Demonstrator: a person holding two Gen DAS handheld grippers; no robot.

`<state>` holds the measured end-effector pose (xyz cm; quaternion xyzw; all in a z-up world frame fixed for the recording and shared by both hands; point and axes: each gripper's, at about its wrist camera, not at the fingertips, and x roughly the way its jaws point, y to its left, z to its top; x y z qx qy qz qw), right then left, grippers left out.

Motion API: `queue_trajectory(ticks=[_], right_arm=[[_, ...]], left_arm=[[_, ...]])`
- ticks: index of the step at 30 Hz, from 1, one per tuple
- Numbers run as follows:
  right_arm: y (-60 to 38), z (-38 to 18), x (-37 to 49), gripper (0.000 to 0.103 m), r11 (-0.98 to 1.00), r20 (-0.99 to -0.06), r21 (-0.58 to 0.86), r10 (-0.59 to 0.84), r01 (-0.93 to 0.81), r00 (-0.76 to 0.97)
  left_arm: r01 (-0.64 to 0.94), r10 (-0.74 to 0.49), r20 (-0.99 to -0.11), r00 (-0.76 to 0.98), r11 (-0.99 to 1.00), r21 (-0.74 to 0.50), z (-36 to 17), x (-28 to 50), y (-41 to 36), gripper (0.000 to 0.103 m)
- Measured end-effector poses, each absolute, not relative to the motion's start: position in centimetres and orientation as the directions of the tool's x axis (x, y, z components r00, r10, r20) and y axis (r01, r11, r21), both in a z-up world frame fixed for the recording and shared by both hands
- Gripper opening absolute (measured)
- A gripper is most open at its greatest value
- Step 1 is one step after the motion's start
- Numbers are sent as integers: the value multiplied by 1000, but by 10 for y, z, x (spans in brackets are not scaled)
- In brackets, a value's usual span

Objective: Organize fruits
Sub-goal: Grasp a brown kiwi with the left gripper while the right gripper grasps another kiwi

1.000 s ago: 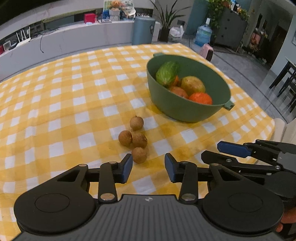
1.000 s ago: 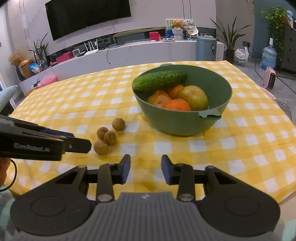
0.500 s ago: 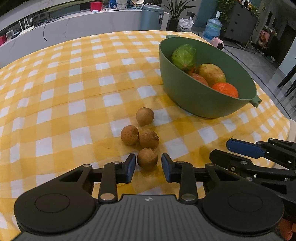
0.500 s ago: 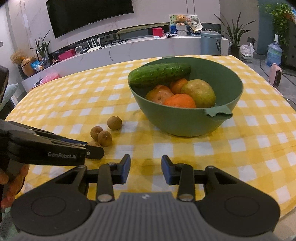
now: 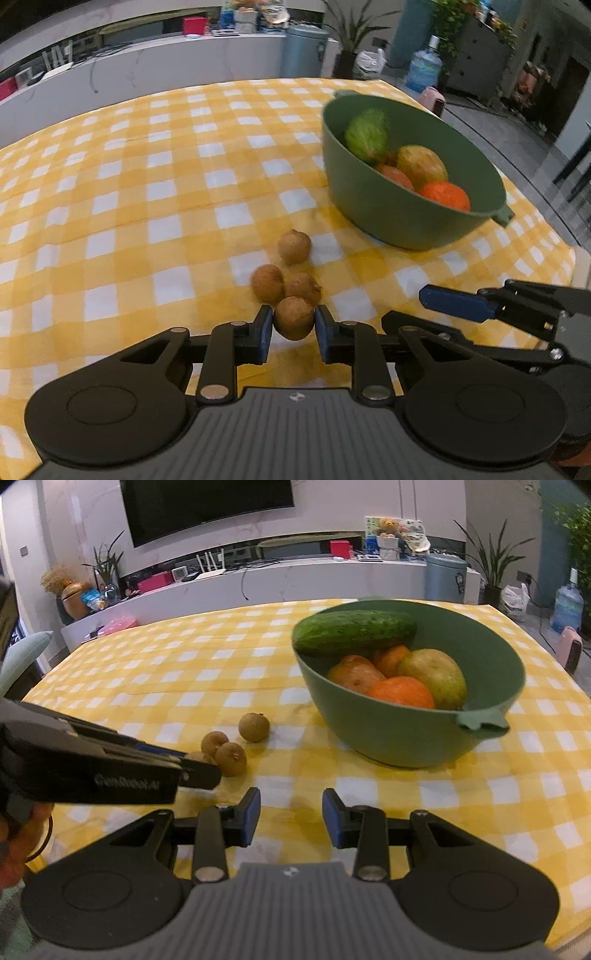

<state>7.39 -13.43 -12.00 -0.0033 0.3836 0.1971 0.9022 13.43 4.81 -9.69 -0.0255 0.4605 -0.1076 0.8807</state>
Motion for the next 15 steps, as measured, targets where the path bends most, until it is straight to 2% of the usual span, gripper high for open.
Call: queue_trajectory(ticks=[15], right_arm=[[-86,-124,94,30,867,-678,112,424,-485,601]], left_arm=[[56,-179,-793,582,982,-181,-83,137,84,27]])
